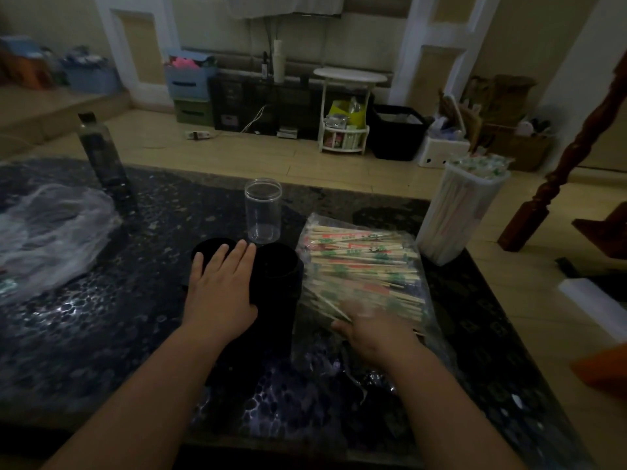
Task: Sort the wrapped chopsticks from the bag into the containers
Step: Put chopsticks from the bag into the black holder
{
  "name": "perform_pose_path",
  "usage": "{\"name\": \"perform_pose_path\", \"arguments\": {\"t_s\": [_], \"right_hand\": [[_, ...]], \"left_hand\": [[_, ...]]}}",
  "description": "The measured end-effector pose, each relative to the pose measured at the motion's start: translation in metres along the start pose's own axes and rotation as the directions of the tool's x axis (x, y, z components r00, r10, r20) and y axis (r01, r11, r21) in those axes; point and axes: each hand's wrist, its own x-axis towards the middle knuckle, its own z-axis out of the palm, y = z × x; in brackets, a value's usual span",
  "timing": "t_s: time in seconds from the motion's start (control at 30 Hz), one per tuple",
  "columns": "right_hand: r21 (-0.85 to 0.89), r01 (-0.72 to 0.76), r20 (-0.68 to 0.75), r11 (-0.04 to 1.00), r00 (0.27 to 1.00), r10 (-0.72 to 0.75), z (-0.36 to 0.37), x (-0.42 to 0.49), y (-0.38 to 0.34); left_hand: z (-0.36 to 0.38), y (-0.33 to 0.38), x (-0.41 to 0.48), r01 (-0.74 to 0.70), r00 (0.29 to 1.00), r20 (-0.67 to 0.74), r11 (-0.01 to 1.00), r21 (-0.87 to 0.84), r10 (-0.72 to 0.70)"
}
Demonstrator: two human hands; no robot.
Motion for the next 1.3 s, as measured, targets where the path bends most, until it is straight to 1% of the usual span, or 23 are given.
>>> {"name": "perform_pose_path", "arguments": {"t_s": [0.13, 0.2, 0.27, 0.37, 0.43, 0.5, 0.53, 0.57, 0.63, 0.67, 0.73, 0.77, 0.8, 0.83, 0.9, 0.93, 0.97, 1.03, 1.1, 1.17, 1.23, 1.3], "right_hand": [[-0.105, 0.031, 0.123, 0.994, 0.992, -0.018, -0.023, -0.011, 0.001], [-0.116, 0.044, 0.132, 0.992, 0.991, -0.029, -0.035, -0.018, 0.004], [-0.086, 0.055, 0.068, 0.995, 0.996, -0.049, -0.047, -0.026, 0.005], [-0.132, 0.081, -0.069, 0.988, 0.993, -0.091, -0.063, -0.036, -0.001], [-0.162, 0.111, -0.125, 0.980, 0.983, -0.132, -0.072, -0.043, -0.007], [-0.146, 0.135, -0.183, 0.980, 0.970, -0.161, -0.078, -0.052, -0.013], [-0.138, 0.143, -0.236, 0.980, 0.956, -0.173, -0.080, -0.056, -0.016], [-0.156, 0.157, -0.303, 0.975, 0.932, -0.198, -0.082, -0.058, -0.019], [-0.234, 0.194, -0.435, 0.953, 0.856, -0.281, -0.082, -0.059, -0.024], [-0.261, 0.212, -0.486, 0.942, 0.814, -0.318, -0.081, -0.055, -0.026], [-0.290, 0.264, -0.541, 0.920, 0.748, -0.385, -0.075, -0.044, -0.032], [-0.313, 0.300, -0.564, 0.901, 0.705, -0.430, -0.070, -0.037, -0.034], [-0.357, 0.312, -0.605, 0.880, 0.640, -0.473, -0.064, -0.030, -0.034], [-0.388, 0.294, -0.657, 0.874, 0.577, -0.485, -0.057, -0.024, -0.034], [-0.376, 0.271, -0.739, 0.886, 0.489, -0.463, -0.046, -0.012, -0.033], [-0.342, 0.293, -0.774, 0.893, 0.452, -0.445, -0.042, -0.008, -0.034], [-0.281, 0.340, -0.812, 0.898, 0.414, -0.411, -0.038, -0.005, -0.036], [-0.085, 0.457, -0.889, 0.886, 0.367, -0.275, -0.036, -0.003, -0.042], [0.131, 0.565, -0.925, 0.815, 0.366, -0.105, -0.035, -0.001, -0.047], [0.323, 0.665, -0.919, 0.674, 0.390, 0.055, -0.036, 0.000, -0.054], [0.419, 0.697, -0.897, 0.581, 0.415, 0.149, -0.038, -0.001, -0.060], [0.514, 0.681, -0.853, 0.522, 0.472, 0.224, -0.038, -0.001, -0.065]], "left_hand": [[-0.002, 0.001, -0.001, 0.013, 1.000, 0.009, 1.000, -0.006, -0.013], [-0.003, 0.002, -0.001, 0.019, 1.000, 0.020, 1.000, -0.008, -0.019], [-0.004, 0.002, -0.001, 0.022, 0.999, 0.025, 1.000, -0.015, -0.022], [-0.005, 0.002, -0.002, 0.022, 0.999, 0.024, 1.000, -0.021, -0.021], [-0.006, 0.001, -0.002, 0.022, 0.999, 0.026, 1.000, -0.020, -0.021], [-0.006, 0.000, -0.002, 0.026, 0.999, 0.035, 0.999, -0.023, -0.025], [-0.005, 0.000, -0.002, 0.027, 0.999, 0.040, 0.999, -0.025, -0.026], [-0.005, 0.000, -0.002, 0.030, 0.999, 0.043, 0.999, -0.028, -0.029], [-0.005, 0.000, -0.003, 0.029, 0.999, 0.047, 0.999, -0.031, -0.028], [-0.005, 0.000, -0.003, 0.025, 0.999, 0.041, 0.999, -0.035, -0.023], [-0.003, -0.001, -0.004, 0.013, 1.000, 0.010, 0.999, -0.047, -0.012], [-0.003, -0.001, -0.004, 0.011, 1.000, -0.002, 0.999, -0.049, -0.011], [-0.002, -0.002, -0.004, 0.009, 1.000, -0.008, 0.999, -0.049, -0.010], [-0.002, -0.002, -0.003, 0.007, 1.000, -0.008, 0.999, -0.047, -0.007], [-0.002, -0.003, -0.003, 0.004, 1.000, -0.006, 0.999, -0.044, -0.004], [-0.002, -0.003, -0.002, 0.003, 1.000, -0.009, 0.999, -0.041, -0.003], [-0.002, -0.004, -0.002, 0.001, 1.000, -0.008, 0.999, -0.037, -0.001], [0.000, -0.006, -0.001, -0.004, 1.000, -0.005, 1.000, -0.031, 0.004], [0.001, -0.008, -0.001, -0.006, 1.000, -0.011, 1.000, -0.028, 0.006], [0.001, -0.010, -0.001, -0.003, 1.000, -0.020, 1.000, -0.031, 0.003], [0.000, -0.011, -0.001, -0.002, 1.000, -0.022, 1.000, -0.029, 0.002], [-0.001, -0.011, -0.001, -0.006, 1.000, -0.025, 1.000, -0.029, 0.005]]}}
